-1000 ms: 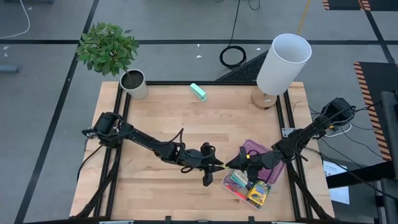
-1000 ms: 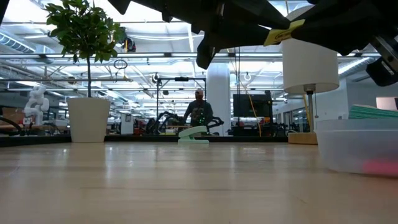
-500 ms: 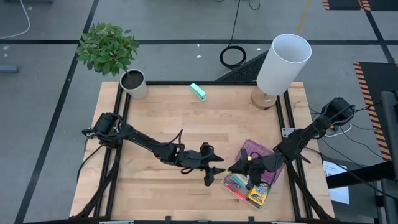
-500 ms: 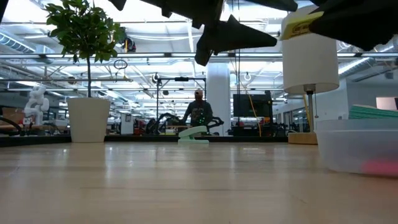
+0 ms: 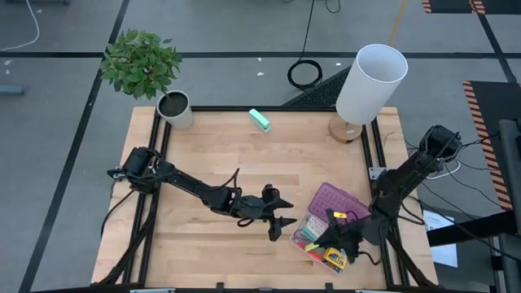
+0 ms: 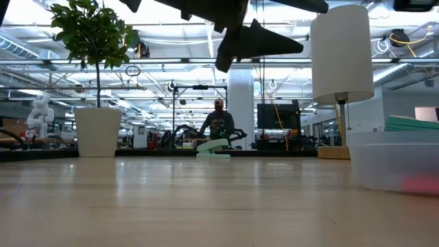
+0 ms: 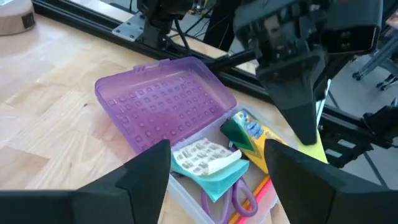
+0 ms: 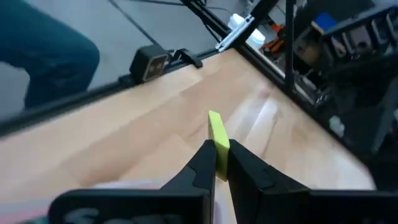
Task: Pack school essentials
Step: Put the green eraser into the violet supply box
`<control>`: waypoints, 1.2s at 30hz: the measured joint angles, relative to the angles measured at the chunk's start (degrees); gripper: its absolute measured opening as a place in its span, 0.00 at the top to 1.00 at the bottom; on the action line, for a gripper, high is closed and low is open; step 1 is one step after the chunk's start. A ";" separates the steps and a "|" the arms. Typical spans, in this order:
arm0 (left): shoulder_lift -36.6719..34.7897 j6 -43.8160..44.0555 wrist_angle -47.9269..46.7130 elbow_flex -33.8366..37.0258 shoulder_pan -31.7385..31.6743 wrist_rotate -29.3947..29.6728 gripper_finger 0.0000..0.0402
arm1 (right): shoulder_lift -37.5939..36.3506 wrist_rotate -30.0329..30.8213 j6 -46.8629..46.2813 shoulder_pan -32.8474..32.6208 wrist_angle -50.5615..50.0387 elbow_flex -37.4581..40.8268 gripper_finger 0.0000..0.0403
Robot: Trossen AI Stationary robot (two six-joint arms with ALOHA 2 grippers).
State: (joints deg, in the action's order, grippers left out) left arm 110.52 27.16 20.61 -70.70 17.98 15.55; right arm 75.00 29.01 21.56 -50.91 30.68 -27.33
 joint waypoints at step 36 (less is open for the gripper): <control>0.00 -1.54 3.73 0.00 0.00 0.04 0.40 | -2.08 -39.80 -50.06 12.27 -29.80 -6.14 0.94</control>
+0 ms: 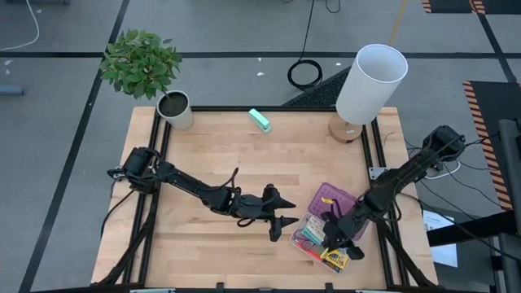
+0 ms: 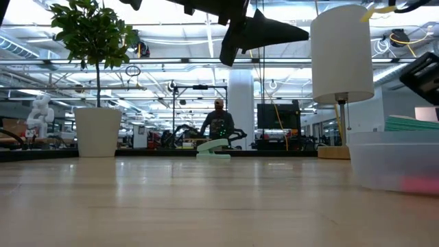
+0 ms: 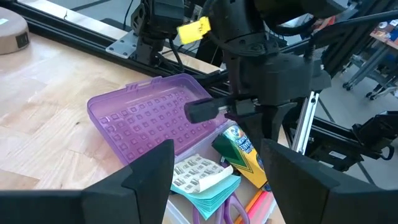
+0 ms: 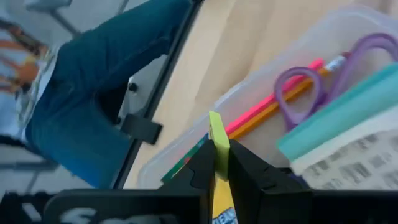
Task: Pack school essentials
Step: Put the green eraser into the violet supply box
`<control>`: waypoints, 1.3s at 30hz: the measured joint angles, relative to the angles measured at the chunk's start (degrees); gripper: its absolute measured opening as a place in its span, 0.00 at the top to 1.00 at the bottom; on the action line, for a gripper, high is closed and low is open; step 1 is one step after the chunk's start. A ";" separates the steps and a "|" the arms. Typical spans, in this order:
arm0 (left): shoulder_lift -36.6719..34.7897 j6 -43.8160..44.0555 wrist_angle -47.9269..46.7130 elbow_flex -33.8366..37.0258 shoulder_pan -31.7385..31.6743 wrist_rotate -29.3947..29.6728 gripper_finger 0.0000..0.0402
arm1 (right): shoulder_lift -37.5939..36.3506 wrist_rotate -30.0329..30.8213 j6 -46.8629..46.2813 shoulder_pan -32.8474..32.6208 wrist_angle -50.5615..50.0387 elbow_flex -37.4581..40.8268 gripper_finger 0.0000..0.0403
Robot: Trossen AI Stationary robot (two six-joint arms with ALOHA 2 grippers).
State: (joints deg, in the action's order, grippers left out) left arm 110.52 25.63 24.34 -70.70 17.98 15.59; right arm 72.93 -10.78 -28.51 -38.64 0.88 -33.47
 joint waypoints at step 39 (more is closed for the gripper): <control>0.04 0.13 2.49 0.00 0.00 -0.50 0.40 | -0.24 1.03 -13.16 3.83 -3.11 3.74 0.39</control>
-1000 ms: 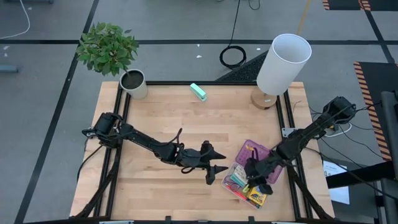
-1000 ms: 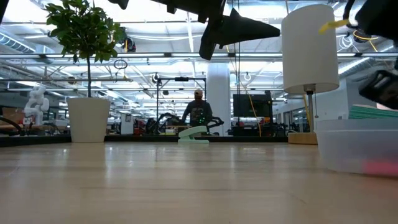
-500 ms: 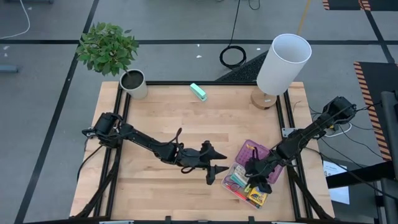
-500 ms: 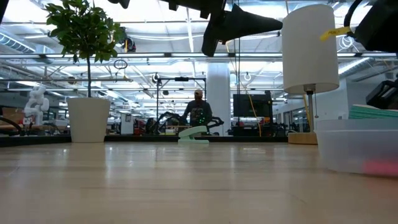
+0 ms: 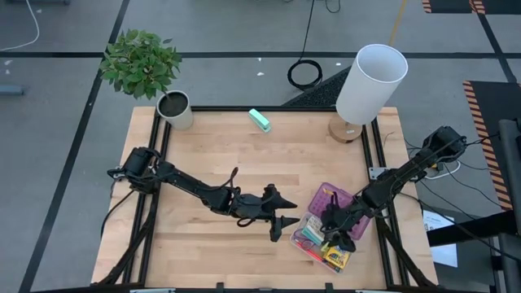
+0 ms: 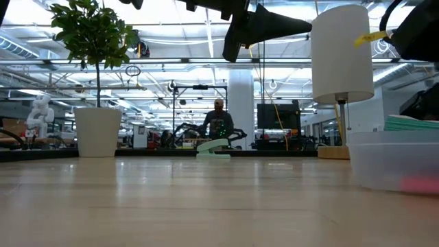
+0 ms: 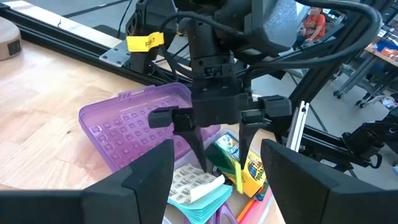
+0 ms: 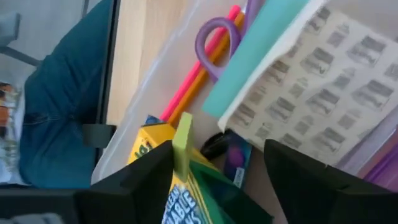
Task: Pack school essentials
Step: Put the green eraser into the violet supply box, then return to Home Position
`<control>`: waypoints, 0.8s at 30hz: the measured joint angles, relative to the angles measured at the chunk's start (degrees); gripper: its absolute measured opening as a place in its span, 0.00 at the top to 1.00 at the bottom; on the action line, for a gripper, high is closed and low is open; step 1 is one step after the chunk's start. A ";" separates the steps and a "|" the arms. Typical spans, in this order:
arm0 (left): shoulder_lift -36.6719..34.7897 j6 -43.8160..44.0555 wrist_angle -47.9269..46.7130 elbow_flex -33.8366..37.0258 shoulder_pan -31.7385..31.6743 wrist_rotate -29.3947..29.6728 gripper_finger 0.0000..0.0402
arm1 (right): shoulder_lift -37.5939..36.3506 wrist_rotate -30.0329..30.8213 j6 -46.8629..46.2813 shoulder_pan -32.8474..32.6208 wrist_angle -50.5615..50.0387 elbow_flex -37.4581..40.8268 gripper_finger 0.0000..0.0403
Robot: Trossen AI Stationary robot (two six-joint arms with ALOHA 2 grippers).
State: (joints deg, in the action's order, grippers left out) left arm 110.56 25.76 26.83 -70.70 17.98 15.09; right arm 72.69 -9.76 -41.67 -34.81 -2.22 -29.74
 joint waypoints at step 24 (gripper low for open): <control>-0.03 -9.38 0.11 0.02 -0.06 1.68 0.40 | -13.61 4.37 20.04 -0.04 -0.73 0.00 0.40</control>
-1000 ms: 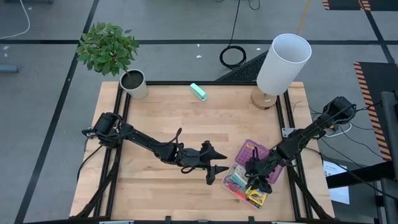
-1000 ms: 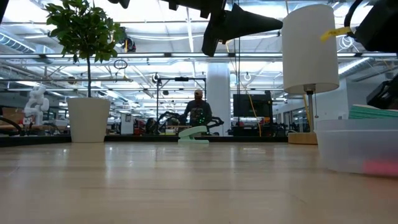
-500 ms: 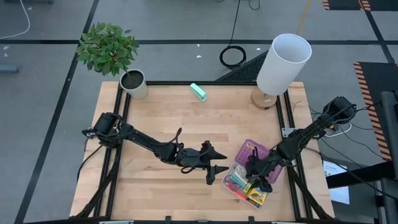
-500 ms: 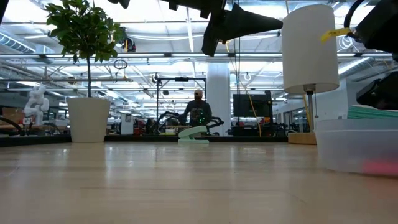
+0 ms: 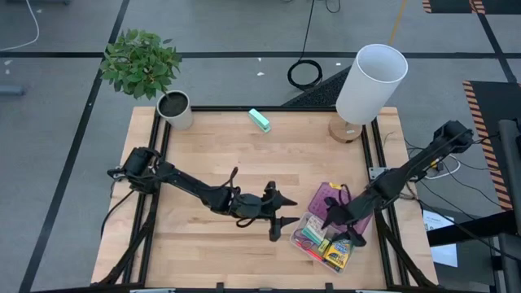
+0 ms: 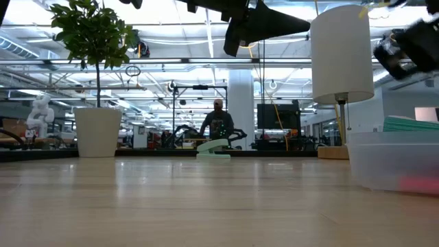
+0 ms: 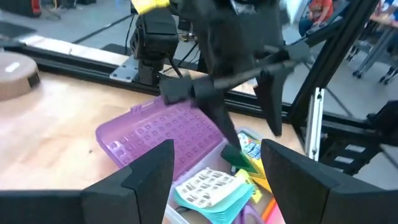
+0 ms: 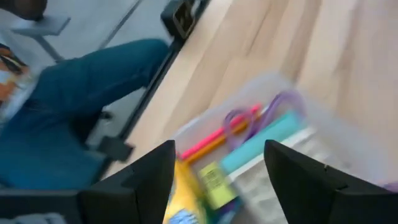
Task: Pack school essentials
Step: Return to Home Position
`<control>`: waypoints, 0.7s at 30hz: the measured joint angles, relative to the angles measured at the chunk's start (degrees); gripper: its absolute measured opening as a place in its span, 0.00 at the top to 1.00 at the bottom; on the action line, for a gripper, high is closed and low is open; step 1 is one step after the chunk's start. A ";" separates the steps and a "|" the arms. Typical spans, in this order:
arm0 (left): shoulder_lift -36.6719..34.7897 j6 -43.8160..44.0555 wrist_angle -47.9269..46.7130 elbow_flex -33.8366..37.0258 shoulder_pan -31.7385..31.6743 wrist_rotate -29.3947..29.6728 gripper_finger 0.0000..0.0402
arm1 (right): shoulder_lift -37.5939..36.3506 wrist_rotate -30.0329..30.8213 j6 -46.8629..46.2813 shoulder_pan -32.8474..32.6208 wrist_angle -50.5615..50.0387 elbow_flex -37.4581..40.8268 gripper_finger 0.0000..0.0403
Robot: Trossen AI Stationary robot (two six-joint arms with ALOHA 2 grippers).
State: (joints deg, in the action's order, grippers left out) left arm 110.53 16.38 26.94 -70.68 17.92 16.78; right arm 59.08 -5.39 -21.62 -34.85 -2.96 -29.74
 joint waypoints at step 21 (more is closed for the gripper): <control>-12.30 -16.04 -19.05 0.05 -5.49 5.84 0.88 | -22.24 26.34 33.93 3.12 -7.78 0.43 0.93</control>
State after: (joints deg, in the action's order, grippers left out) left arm 98.24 0.34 7.88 -70.63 12.43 22.61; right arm 36.84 20.95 12.31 -31.73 -10.74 -29.31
